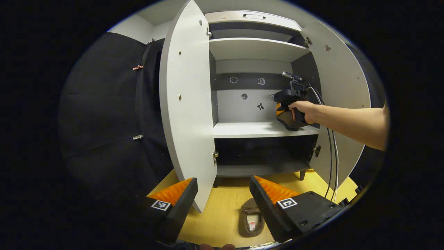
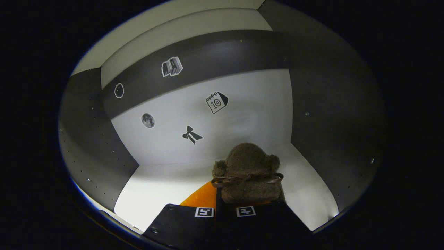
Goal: Grab one shoe with the right hand and put it into the shoe cabinet, grab the other shoe with the left hand and put it into the shoe cabinet; then close the right door with the right hand and the left door with the left hand.
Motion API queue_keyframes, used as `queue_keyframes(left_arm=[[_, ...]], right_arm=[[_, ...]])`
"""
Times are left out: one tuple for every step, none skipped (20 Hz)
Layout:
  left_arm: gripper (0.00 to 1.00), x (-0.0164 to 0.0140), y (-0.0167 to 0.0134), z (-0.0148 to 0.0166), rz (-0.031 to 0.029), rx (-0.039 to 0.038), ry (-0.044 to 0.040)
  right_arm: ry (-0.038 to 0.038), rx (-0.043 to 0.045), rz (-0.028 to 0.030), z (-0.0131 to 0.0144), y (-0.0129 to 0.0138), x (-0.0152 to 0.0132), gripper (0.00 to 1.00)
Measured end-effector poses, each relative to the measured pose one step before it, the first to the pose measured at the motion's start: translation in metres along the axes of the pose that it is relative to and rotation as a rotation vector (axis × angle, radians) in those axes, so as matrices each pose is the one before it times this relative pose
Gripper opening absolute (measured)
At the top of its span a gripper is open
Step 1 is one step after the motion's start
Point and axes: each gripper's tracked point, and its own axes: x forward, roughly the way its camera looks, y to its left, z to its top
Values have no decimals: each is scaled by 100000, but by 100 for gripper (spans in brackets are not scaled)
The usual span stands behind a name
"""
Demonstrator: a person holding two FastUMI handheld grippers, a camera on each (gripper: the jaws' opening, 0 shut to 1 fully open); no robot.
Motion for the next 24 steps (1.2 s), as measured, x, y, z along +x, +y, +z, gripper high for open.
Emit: queue_keyframes(left_arm=[[96, -29, 97, -41, 463, 121, 477], [96, -83, 37, 176, 411, -62, -37], [95, -52, -14, 297, 182, -156, -363], [95, -87, 23, 131, 218, -76, -478], [95, 11, 6, 180, 83, 114, -354], [95, -79, -117, 62, 2, 300, -136], [95, -5, -78, 113, -64, 242, -255], [95, -30, -100, 93, -238, 216, -255], [95, -43, -93, 271, -39, 150, -419], [96, -50, -166, 94, -369, 110, -266], [96, -16, -146, 121, -349, 97, -329], [96, -2, -109, -70, -511, 62, -176], [96, -39, -195, -89, -600, 16, 98], [96, 70, -86, -154, -435, -95, 344], [95, -3, -81, -267, -145, -150, 525], [95, -9, -115, -371, -741, -263, 664], [96, -24, -275, -261, -1166, -190, 537], [96, -21, -103, -370, -826, -71, 294], [96, 33, -116, -360, -653, 279, 387], [96, 189, -263, -750, -1222, 677, 1165], [96, 213, -270, -933, -1477, 795, 2049], [95, 288, -272, -1383, -1149, 907, 3081], [95, 265, -229, -1372, -1081, 706, 3307], [96, 351, -254, -1443, -1031, 459, 2884]], right_arm=[[386, -108, -349, -138, -49, 20, 9], [281, 125, -1100, 31, -76, -168, 9], [693, 1170, -155, -110, -27, 179, 13], [1083, 1489, 193, -64, 123, -67, 13], [1076, 1170, -18, -115, 74, -418, 14], [1295, 679, 25, -133, 10, -201, 16], [786, 1094, 770, -111, 311, -281, 19], [339, 455, 551, 46, 309, -524, 25], [231, -123, 670, 25, 337, -659, 36], [129, -857, 1200, -112, 453, -768, 41], [76, -1652, 993, -62, 430, -790, 60], [500, -2077, 525, -252, 268, -688, 68], [274, -1629, 689, -290, 266, -850, 75], [-922, -887, 283, -84, 153, -849, 75], [-1953, -173, 428, 264, 84, -737, 92], [-2056, -35, 1708, 331, 260, -813, 94], [-2051, -715, 1371, 165, 202, -923, 97], [-1628, -1753, 1253, 226, 83, -895, 97], [-1134, -2010, 528, 66, 6, -1158, 98], [-1032, -952, 907, 201, 206, -1308, 98], [-1809, -321, 1265, 390, 474, -1518, 98], [-2678, -335, 1609, 605, 605, -1669, 98], [-3090, -663, 1439, 633, 588, -1813, 98], [-3582, -1262, 1440, 836, 520, -1741, 98]])
